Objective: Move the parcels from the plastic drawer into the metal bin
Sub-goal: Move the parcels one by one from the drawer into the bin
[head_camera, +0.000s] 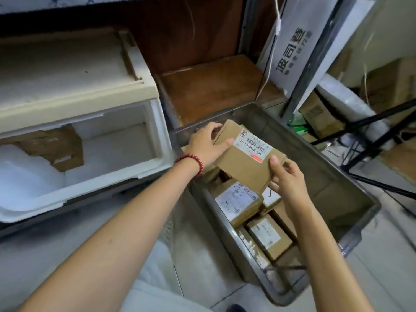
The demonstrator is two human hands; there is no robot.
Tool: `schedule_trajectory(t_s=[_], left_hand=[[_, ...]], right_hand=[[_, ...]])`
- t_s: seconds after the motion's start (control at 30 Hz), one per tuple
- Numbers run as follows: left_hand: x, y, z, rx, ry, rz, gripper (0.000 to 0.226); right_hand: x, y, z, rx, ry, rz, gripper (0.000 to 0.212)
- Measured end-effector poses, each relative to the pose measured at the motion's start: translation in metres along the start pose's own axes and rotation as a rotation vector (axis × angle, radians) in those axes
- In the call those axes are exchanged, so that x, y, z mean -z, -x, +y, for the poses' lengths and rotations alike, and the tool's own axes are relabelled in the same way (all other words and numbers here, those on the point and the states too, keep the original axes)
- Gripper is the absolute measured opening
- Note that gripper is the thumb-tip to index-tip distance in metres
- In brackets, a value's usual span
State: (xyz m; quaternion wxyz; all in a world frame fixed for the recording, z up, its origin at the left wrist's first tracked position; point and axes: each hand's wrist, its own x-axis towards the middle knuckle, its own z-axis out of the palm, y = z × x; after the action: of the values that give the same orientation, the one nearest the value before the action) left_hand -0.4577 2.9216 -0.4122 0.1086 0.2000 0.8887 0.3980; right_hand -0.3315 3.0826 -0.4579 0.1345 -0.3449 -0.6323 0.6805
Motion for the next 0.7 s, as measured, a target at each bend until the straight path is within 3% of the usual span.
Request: schedule_trajectory(t_s=[0.1, 0.33, 0.5, 0.7], left_hand=[[-0.042, -0.011, 0.012, -0.04, -0.039, -0.057, 0.057], [-0.117, -0.037, 0.027, -0.147, -0.131, -0.235, 0.065], [-0.153, -0.049, 0.026, -0.13, -0.135, -0.282, 0.068], [-0.165, -0.052, -0.002, -0.093, -0.249, -0.336, 0.075]], right_hand=[[0.026, -0.01, 0.02, -0.091, -0.06, 0.125, 0.055], [0.059, -0.026, 0.044, -0.203, -0.114, 0.454, 0.029], [0.082, -0.038, 0.063, -0.281, -0.047, 0.468, 0.023], [0.078, -0.066, 0.073, -0.273, 0.125, 0.468, 0.043]])
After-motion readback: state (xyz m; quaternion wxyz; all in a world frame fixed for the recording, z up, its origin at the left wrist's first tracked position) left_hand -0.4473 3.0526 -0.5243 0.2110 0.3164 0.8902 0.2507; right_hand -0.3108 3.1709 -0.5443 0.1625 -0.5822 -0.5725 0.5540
